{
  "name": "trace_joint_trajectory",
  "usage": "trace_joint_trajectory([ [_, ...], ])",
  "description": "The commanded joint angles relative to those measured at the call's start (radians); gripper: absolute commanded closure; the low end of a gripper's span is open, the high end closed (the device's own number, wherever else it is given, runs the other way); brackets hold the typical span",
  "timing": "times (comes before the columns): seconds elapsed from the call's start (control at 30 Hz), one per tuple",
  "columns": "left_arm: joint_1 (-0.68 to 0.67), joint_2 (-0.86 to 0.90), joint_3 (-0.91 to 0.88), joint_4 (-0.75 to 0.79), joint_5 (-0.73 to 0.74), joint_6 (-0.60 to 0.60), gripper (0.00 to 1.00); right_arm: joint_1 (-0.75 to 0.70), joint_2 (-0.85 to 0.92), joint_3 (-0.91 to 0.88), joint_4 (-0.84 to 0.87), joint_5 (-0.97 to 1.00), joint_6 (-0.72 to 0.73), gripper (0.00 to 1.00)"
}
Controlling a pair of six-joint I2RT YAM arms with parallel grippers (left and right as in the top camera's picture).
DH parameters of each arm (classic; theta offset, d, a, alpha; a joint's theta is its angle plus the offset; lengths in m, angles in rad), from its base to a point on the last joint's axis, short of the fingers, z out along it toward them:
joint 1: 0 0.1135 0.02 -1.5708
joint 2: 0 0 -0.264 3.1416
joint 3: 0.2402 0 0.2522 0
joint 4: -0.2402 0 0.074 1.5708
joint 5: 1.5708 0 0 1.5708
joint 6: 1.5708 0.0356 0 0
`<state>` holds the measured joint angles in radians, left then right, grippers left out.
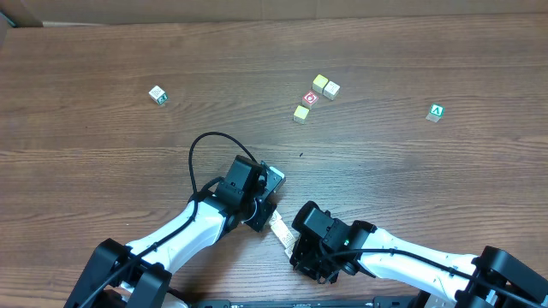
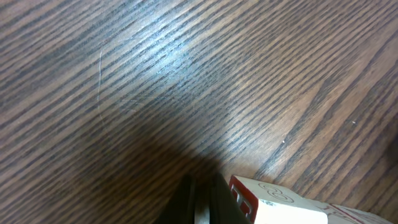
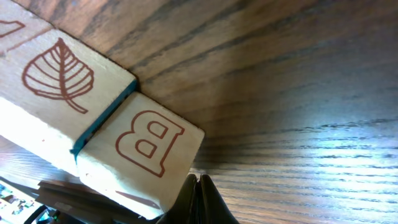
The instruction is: Flip 4 blocks
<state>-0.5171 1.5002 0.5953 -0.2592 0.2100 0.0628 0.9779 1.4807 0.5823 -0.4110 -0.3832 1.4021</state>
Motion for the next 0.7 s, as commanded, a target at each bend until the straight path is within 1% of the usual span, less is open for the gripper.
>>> trace_joint_trajectory([
  [0.0, -0.006, 0.011, -0.009, -0.009, 0.026, 0.017, 0.96, 0.004, 0.003, 0.014, -0.001, 0.046, 0.004, 0.96],
  [0.4, -0.006, 0.011, -0.009, -0.02, -0.016, 0.019, 0.96, 0.004, -0.027, 0.015, -0.045, 0.095, -0.018, 0.96],
  [0.47, -0.003, 0.011, -0.009, -0.019, -0.036, 0.005, 0.96, 0.004, -0.028, 0.015, -0.048, 0.095, -0.019, 0.96],
  [0.67, 0.04, 0.011, -0.009, -0.023, -0.037, 0.001, 0.96, 0.004, -0.028, 0.015, -0.047, 0.103, -0.023, 0.96],
])
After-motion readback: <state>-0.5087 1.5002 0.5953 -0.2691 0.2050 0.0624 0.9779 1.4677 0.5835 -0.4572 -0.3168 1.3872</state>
